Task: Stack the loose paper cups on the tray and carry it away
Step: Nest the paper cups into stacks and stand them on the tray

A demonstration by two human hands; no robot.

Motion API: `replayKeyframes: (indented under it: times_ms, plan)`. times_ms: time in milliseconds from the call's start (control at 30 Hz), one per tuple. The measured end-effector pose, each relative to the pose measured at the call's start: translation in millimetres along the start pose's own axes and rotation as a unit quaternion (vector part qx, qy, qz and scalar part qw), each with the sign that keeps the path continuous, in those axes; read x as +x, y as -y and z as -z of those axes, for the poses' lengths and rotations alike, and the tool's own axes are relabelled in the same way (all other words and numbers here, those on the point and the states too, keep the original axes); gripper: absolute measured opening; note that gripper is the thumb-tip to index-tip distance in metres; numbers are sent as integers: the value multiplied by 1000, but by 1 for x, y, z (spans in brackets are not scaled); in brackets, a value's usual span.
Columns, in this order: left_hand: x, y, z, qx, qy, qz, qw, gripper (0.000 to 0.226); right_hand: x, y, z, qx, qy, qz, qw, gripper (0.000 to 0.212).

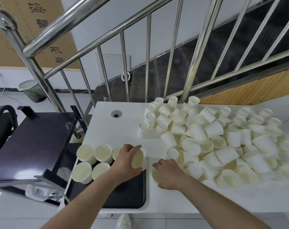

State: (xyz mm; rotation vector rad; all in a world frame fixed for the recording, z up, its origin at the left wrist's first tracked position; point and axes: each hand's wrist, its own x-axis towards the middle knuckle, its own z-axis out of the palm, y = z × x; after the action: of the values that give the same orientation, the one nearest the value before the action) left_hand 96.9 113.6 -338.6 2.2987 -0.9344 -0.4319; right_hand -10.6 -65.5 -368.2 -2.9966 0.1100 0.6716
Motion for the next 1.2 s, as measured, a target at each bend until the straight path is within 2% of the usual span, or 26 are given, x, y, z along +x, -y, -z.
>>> replayKeyframes:
  times_ms: [267,467,633,833,1200]
  plan:
    - [-16,12,4,-7,-20,-17,1000,80,-5,16,18,122,-82,-7,989,70]
    - [-28,26,14,-15,-22,-27,999,73,-1,31,18,132,-80,-13,988,67]
    - [-36,46,9,78,30,-31,996,77,1,40,17,137,-54,10,989,73]
    - [-33,58,-2,166,58,-31,984,79,10,52,15,137,-53,9,989,74]
    - [-29,74,-8,231,68,-36,970,84,22,61,10,130,-68,-8,989,74]
